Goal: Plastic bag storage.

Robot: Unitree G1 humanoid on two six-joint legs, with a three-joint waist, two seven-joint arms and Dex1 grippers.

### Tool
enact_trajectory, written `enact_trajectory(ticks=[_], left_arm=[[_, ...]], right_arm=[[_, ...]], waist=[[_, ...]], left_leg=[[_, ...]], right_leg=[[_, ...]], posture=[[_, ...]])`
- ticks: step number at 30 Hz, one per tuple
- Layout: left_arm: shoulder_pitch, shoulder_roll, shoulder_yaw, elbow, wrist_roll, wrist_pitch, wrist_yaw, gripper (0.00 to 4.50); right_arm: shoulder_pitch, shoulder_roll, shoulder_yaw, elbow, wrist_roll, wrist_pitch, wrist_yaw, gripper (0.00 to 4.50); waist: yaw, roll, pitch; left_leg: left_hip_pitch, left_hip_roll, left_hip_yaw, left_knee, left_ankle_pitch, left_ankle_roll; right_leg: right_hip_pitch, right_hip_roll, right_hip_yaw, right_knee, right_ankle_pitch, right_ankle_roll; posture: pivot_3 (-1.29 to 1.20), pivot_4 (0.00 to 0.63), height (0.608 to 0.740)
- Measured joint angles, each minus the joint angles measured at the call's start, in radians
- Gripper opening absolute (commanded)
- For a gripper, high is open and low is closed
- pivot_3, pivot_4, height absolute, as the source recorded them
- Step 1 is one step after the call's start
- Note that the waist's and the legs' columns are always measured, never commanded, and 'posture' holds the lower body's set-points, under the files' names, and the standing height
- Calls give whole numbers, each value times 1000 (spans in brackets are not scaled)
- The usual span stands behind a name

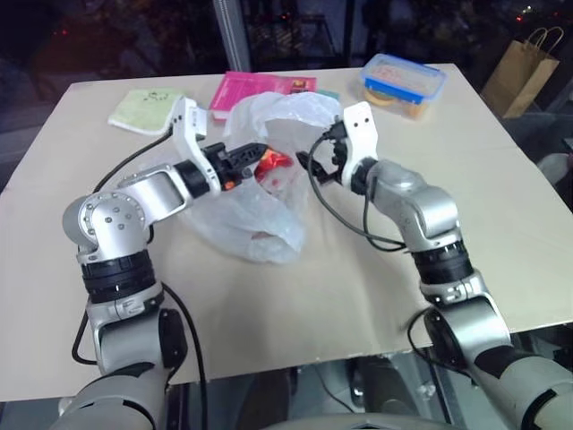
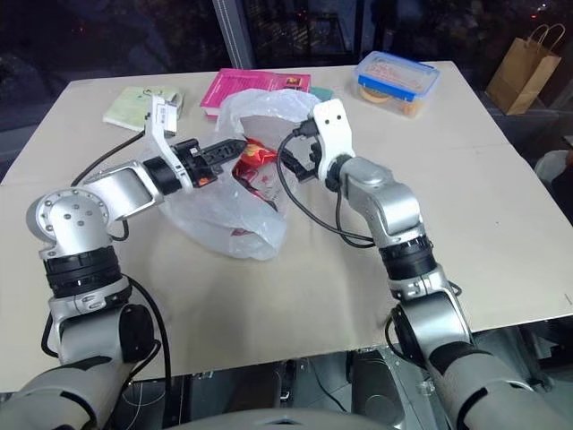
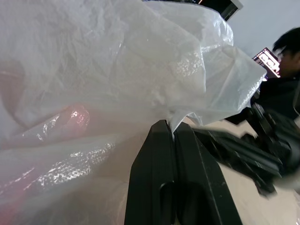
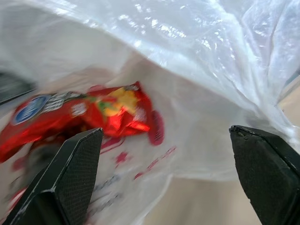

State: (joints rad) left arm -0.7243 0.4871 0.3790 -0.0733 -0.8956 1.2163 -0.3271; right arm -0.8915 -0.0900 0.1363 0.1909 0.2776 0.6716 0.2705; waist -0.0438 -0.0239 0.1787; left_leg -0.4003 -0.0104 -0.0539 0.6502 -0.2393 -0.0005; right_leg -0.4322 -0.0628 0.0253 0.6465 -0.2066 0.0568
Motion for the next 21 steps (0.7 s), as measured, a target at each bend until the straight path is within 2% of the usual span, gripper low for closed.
enact_trajectory(ticks=[1,6,7,9,12,13,17,21], left_arm=[[6,3,-1,-12,0,0,-2,0],[30,24,-5,-39,-3,0,-13,0],[30,26,-6,-40,-3,0,-14,0],[31,28,-6,-42,0,-3,-14,0],[31,30,-8,-41,4,-7,-14,0],[31,30,-12,-40,6,-10,-14,0],[29,30,-27,-34,10,-21,-17,0],[30,32,-29,-33,10,-25,-27,0]], right_arm=[[-8,0,-1,33,-7,-20,5,4467],[-16,-31,-15,107,-46,-72,17,2255],[-6,-58,-14,77,-45,-58,36,2255],[42,-104,-24,-42,-16,-3,81,2611],[134,-133,-25,-226,42,95,128,3853],[168,-137,-15,-284,51,132,134,4413],[209,-127,0,-398,74,222,110,4470],[189,-119,-9,-353,35,196,57,4470]], waist=[[0,0,0],[3,0,0],[4,0,0],[6,0,0],[2,0,0],[0,0,0],[1,0,0],[3,0,0]], left_leg=[[0,0,0,0,0,0],[-1,0,0,0,0,0],[-1,0,0,0,0,0],[-2,0,-2,0,0,0],[-1,0,-4,-1,-1,1],[-1,1,-4,-1,-1,2],[0,1,-4,0,-2,3],[1,0,-1,1,-2,3]], right_leg=[[0,0,0,-1,0,0],[0,0,0,-2,0,0],[0,0,0,-2,0,0],[0,0,-1,-2,0,0],[0,0,-1,-2,0,0],[0,0,0,-2,0,0],[0,0,0,1,0,0],[1,0,-1,1,0,0]], posture=[[0,150,740],[0,150,740],[0,150,740],[0,150,740],[0,150,740],[0,150,740],[0,150,740],[0,150,740]])
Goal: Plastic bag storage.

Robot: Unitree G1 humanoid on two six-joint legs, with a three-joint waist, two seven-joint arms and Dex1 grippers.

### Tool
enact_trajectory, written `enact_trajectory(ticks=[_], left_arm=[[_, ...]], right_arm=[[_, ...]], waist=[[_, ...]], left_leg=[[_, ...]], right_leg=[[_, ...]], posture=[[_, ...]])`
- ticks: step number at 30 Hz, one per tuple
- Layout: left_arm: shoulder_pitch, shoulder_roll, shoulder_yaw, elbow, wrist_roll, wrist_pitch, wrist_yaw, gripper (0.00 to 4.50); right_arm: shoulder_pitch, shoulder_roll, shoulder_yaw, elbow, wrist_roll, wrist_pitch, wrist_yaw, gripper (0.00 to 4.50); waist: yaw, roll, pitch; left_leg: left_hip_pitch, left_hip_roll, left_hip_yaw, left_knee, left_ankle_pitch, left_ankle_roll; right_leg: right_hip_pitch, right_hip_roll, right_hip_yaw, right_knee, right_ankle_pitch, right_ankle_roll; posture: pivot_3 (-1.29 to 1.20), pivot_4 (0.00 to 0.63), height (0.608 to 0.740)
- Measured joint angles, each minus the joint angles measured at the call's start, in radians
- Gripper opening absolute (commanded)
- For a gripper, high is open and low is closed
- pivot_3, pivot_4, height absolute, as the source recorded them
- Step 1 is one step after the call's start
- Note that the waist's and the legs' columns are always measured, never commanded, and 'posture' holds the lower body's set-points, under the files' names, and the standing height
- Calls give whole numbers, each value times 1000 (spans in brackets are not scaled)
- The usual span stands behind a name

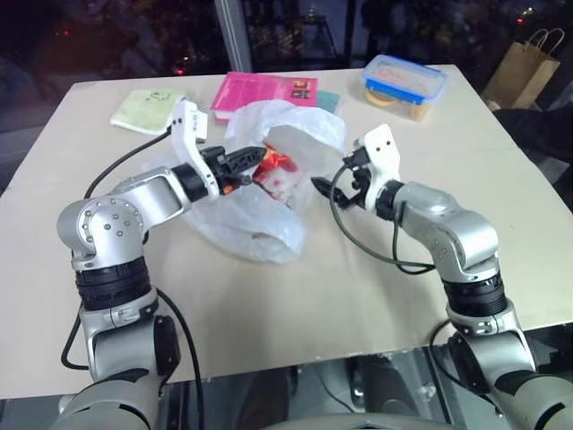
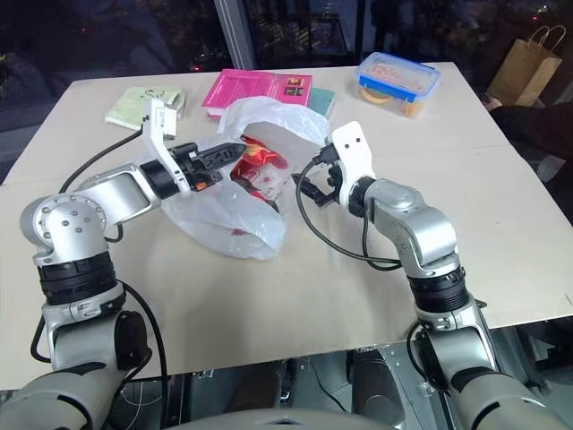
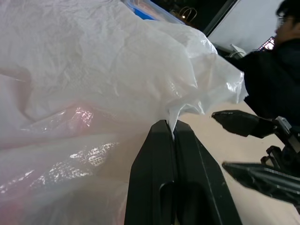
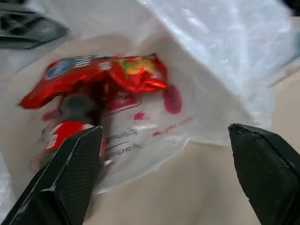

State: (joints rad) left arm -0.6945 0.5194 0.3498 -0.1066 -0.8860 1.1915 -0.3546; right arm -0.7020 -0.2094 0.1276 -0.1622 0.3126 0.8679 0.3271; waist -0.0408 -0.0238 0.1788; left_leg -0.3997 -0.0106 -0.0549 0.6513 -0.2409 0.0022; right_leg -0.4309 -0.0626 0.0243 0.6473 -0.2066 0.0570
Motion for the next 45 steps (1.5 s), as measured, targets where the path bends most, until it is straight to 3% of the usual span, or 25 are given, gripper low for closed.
enact_trajectory(ticks=[6,7,11,15,16,17,20,22,25,28,32,35,40,45], left_arm=[[6,8,-18,-5,0,0,-22,0],[6,8,-19,-5,0,0,-23,0],[28,47,-38,-39,0,-2,-52,0],[36,67,-47,-42,2,-16,-75,0],[36,66,-36,-40,-14,-16,-83,536],[35,66,-28,-40,-29,-13,-87,734],[4,79,42,-27,-142,44,-117,1930],[-3,153,83,-2,-273,143,-169,2871],[16,220,132,7,-401,231,-228,2871],[241,367,159,-100,-500,329,-346,2871],[593,413,179,-337,-450,272,-466,2871],[714,411,154,-437,-361,159,-505,2871],[736,292,65,-475,-247,6,-419,2871],[614,122,-81,-464,-169,-57,-220,2871]], right_arm=[[-159,30,-32,312,-61,-161,-5,4470],[-178,33,-33,353,-66,-184,-2,4235],[-229,39,-40,512,-80,-291,38,2889],[-229,38,-50,538,-80,-310,66,789],[-229,38,-51,538,-80,-312,75,156],[-229,37,-51,538,-80,-312,78,0],[-229,29,-66,532,-75,-307,86,0],[-229,23,-69,528,-74,-305,91,0],[-230,14,-83,525,-74,-304,94,0],[-226,8,-89,517,-75,-298,97,0],[-209,5,-92,487,-75,-276,98,0],[-201,6,-91,456,-74,-256,99,0],[-183,5,-86,414,-74,-228,102,0],[-167,-8,-86,384,-74,-192,101,0]], waist=[[-5,0,0],[-5,0,0],[-3,0,0],[-1,0,0],[-1,0,0],[-1,0,0],[-1,0,0],[-9,0,0],[-16,0,0],[-33,1,1],[-25,1,1],[-8,1,1],[7,2,0],[7,2,0]], left_leg=[[1,1,2,0,0,0],[1,1,2,-1,0,0],[-1,1,2,-2,2,-3],[-2,0,2,-2,2,-3],[-2,0,2,-2,2,-3],[-2,1,2,-2,2,-3],[-2,1,1,-2,1,-2],[-1,1,1,-2,0,0],[-1,1,1,-2,0,0],[0,2,0,-3,0,0],[0,3,-1,-5,0,0],[0,3,2,-5,0,0],[1,3,3,-2,0,0],[1,2,3,-1,0,0]], right_leg=[[0,0,1,0,0,0],[0,1,1,0,0,0],[0,0,1,-3,0,0],[-1,0,1,-5,0,0],[-1,0,1,-5,0,0],[-1,0,0,-4,0,0],[-1,0,0,-4,0,0],[-1,0,1,-3,0,0],[-1,0,1,-3,0,0],[-2,1,3,-3,0,0],[-2,1,3,-3,0,-1],[-1,0,2,-3,0,-1],[1,0,1,-4,0,-1],[2,0,1,-4,0,-1]], posture=[[0,150,740],[0,150,740],[0,150,740],[0,150,740],[0,150,740],[0,150,740],[0,150,740],[0,150,740],[0,150,740],[0,150,740],[0,150,740],[0,150,740],[0,150,740],[0,150,740]])
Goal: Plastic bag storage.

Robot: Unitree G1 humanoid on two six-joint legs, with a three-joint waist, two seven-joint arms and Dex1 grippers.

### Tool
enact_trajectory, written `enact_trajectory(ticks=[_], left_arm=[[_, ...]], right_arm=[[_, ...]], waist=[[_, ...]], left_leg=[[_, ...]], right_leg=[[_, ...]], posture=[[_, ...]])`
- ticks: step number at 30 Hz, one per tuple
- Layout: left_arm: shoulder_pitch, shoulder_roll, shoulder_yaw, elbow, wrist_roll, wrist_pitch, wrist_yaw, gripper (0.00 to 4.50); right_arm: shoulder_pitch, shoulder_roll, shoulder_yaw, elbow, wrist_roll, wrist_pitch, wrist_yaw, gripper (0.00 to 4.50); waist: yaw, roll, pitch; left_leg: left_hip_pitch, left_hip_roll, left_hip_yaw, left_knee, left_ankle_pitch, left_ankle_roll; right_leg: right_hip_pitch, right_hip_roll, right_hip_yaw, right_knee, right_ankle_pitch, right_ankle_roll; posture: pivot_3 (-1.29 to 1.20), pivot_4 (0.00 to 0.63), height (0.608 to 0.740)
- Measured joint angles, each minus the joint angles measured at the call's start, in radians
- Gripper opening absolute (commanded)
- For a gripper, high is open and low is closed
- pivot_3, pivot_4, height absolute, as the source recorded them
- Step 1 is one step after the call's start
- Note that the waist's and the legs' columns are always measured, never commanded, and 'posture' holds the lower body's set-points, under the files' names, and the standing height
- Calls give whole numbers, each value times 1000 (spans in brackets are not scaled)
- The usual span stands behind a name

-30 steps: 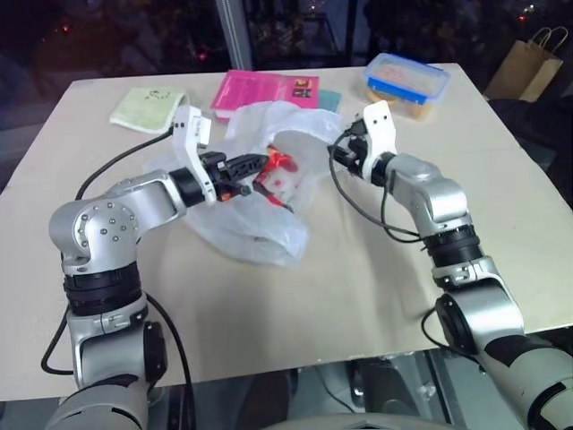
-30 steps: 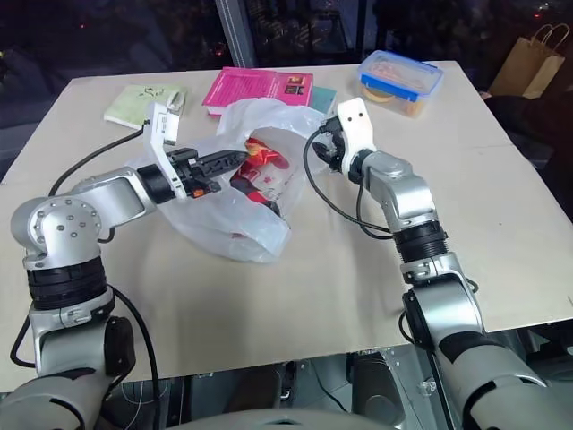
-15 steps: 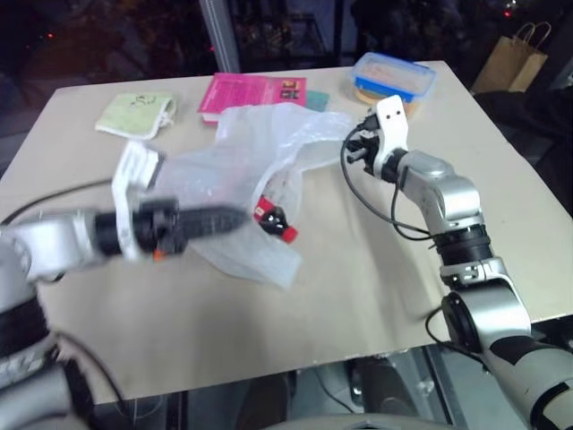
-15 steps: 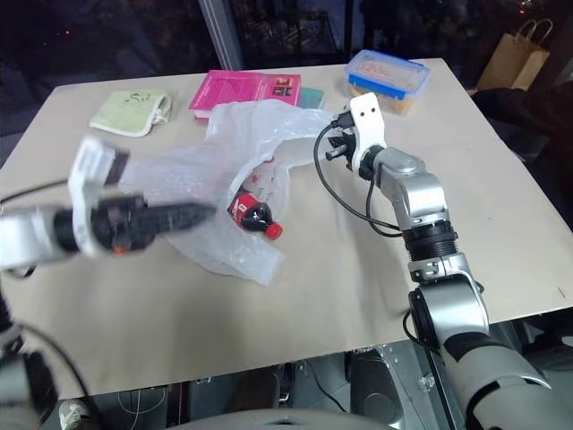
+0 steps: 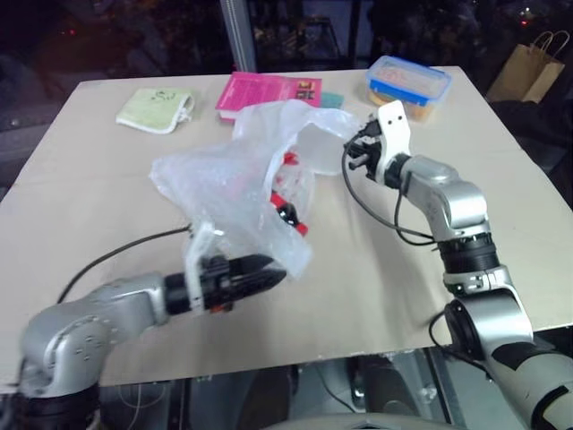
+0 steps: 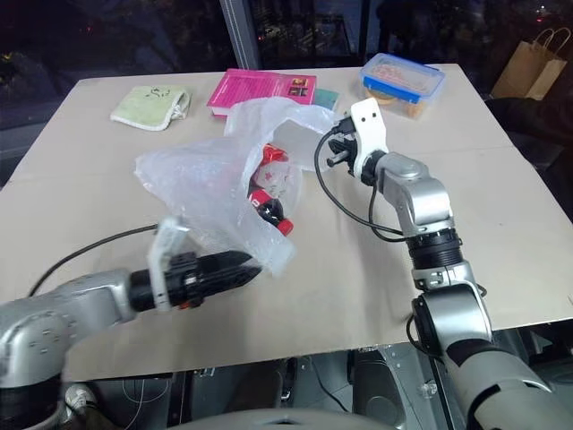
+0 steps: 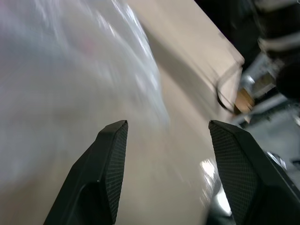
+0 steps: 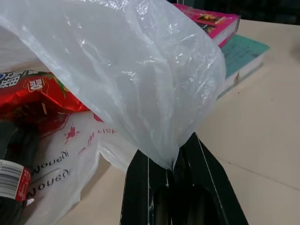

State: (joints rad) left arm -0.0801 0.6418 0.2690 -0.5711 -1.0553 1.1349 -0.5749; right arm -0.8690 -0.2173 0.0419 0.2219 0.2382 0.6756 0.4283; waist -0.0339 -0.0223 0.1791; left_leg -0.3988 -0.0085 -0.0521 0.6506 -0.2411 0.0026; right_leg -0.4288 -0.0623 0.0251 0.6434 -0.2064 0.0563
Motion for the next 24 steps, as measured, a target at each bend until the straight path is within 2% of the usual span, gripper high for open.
enact_trajectory(ticks=[8,14,15,16,17,18,20,21,22,24], left_arm=[[-127,-132,-151,114,131,-23,186,2871],[-163,-210,-148,136,98,-8,229,2871],[-179,-242,-128,157,49,-5,233,2871],[-203,-284,-88,187,-58,-2,249,2293],[-229,-296,-56,210,-188,-3,276,1949],[-243,-293,-36,214,-257,-5,290,1483],[-295,-202,13,270,-581,-37,367,577],[-331,-149,57,294,-699,-62,403,62],[-392,-112,109,335,-789,-88,435,15],[-504,-52,171,425,-861,-105,459,15]], right_arm=[[23,-16,-1,-49,0,44,-5,0],[27,-32,-2,-65,0,63,-6,0],[27,-36,-6,-66,0,64,-6,0],[27,-36,-11,-68,4,68,-5,0],[26,-36,-12,-72,11,77,-3,0],[26,-36,-13,-75,15,84,-1,0],[19,-32,-65,-79,81,131,10,0],[9,-35,-103,-81,115,158,17,0],[-11,-42,-150,-81,162,197,29,0],[-61,-44,-216,-85,254,268,51,0]], waist=[[-6,0,0],[-5,0,0],[-4,0,0],[-2,0,0],[-2,0,0],[-2,0,0],[-5,-1,1],[-6,-1,1],[-4,0,1],[-3,0,1]], left_leg=[[0,0,0,0,0,0],[0,0,0,0,0,0],[0,0,0,0,0,0],[-1,0,-1,1,0,0],[-1,0,-1,1,0,0],[-1,1,-2,1,0,0],[-2,3,-6,1,0,0],[-1,2,-7,1,0,0],[-1,1,-7,1,0,0],[-2,0,-6,2,0,0]], right_leg=[[0,0,0,1,0,0],[0,0,0,1,0,0],[0,0,0,1,0,0],[0,0,-1,1,0,0],[0,0,-2,1,0,0],[0,0,-2,1,0,0],[-2,0,-2,2,0,0],[-2,1,-1,3,0,0],[-2,0,-1,3,0,0],[-1,0,-2,3,0,0]], posture=[[0,150,740],[0,150,740],[0,150,740],[0,150,740],[0,150,740],[0,150,740],[0,150,740],[0,150,740],[0,150,740],[0,150,740]])
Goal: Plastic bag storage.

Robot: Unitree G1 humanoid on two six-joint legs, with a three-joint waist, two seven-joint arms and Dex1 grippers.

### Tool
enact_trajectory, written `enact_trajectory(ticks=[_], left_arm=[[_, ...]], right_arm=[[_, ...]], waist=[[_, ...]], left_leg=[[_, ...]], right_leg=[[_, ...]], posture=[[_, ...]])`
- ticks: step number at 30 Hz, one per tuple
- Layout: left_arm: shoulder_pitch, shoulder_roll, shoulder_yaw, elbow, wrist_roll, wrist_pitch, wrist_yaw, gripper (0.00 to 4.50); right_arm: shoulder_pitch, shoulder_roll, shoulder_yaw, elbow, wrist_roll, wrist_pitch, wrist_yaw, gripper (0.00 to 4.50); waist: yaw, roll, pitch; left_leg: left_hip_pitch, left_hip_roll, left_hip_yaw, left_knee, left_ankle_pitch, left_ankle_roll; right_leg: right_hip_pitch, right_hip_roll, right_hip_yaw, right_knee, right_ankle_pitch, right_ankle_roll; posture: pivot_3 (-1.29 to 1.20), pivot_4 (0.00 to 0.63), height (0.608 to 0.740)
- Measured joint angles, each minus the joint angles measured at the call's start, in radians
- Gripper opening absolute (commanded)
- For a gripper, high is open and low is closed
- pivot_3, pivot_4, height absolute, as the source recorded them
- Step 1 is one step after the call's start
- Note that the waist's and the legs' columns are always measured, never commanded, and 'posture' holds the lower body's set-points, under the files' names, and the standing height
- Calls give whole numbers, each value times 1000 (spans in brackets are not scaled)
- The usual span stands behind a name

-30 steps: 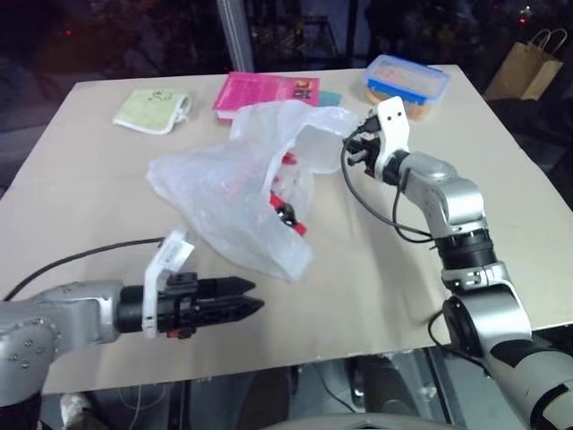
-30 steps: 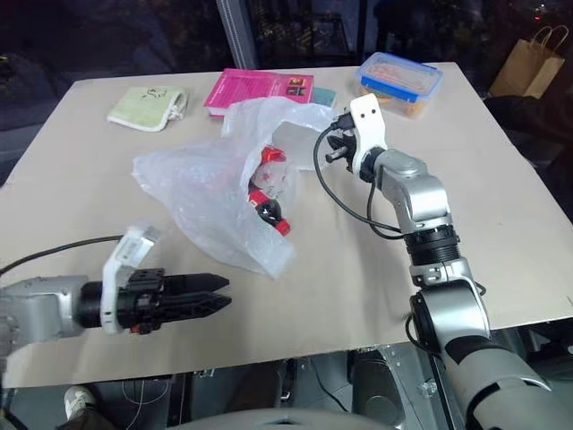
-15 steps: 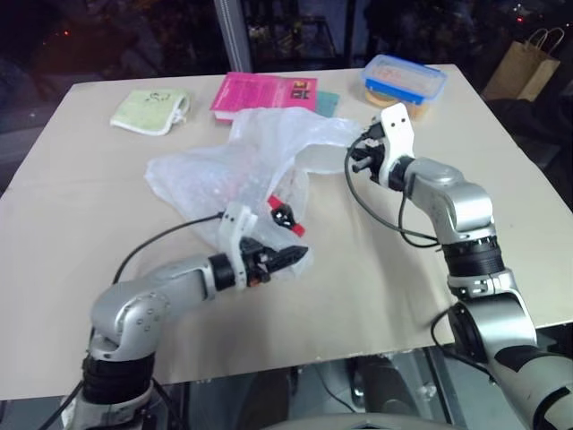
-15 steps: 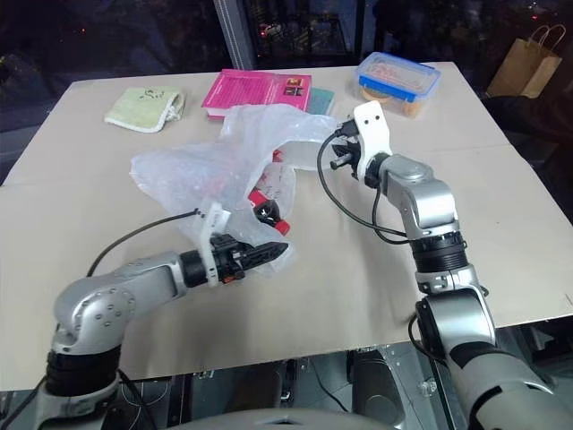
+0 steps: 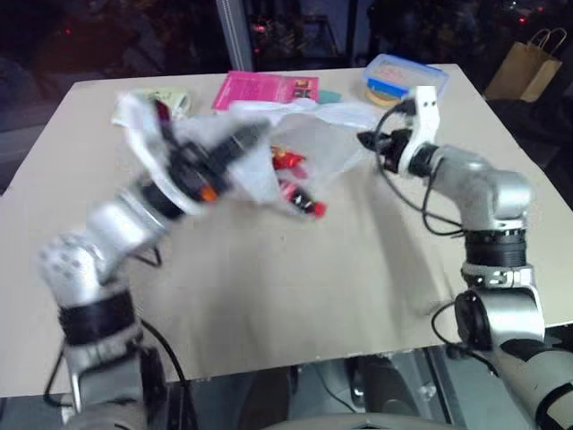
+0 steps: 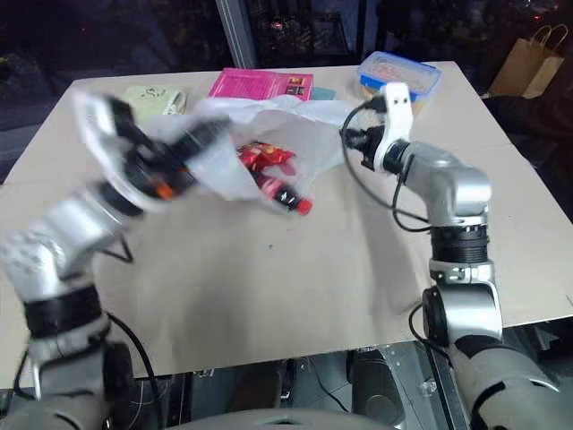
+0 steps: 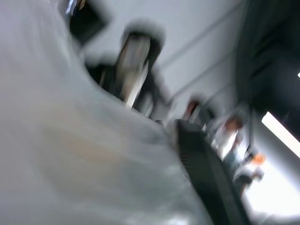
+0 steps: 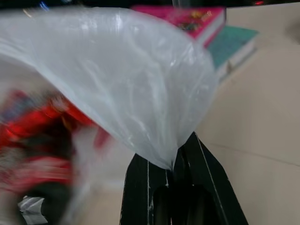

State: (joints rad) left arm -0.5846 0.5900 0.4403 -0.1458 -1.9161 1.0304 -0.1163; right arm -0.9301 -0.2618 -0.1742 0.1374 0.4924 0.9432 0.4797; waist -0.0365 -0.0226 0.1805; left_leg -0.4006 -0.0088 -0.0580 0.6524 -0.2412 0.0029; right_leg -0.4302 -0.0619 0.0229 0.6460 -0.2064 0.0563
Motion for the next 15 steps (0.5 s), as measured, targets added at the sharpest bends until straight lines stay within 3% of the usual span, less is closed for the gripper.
enact_trajectory(ticks=[3,6,10,13,15], left_arm=[[-205,80,58,184,-31,-25,35,15],[-316,127,60,337,-9,-55,35,15],[-547,166,15,644,218,-125,-62,15],[-768,170,-42,880,425,-184,-184,15],[-823,172,-53,940,488,-197,-236,15]], right_arm=[[-121,0,-100,0,136,80,9,0],[-217,-2,-166,46,201,93,-7,0],[-436,-10,-319,240,276,23,-94,0],[-599,-70,-353,406,281,-59,-125,0],[-640,-101,-356,445,279,-88,-126,0]], waist=[[1,0,0],[0,0,0],[2,0,0],[-1,0,0],[-4,0,0]], left_leg=[[0,-1,2,0,0,0],[-1,-1,1,-2,0,0],[-3,-2,1,-3,2,-3],[-15,-4,-1,-2,3,-4],[-16,-4,0,-3,3,-4]], right_leg=[[2,0,-1,-2,0,0],[0,0,-2,-3,0,0],[-1,0,-3,-4,0,0],[-11,-1,-4,-3,0,0],[-12,-2,-4,-3,0,1]], posture=[[0,150,740],[0,150,740],[0,150,740],[0,150,740],[0,150,740]])
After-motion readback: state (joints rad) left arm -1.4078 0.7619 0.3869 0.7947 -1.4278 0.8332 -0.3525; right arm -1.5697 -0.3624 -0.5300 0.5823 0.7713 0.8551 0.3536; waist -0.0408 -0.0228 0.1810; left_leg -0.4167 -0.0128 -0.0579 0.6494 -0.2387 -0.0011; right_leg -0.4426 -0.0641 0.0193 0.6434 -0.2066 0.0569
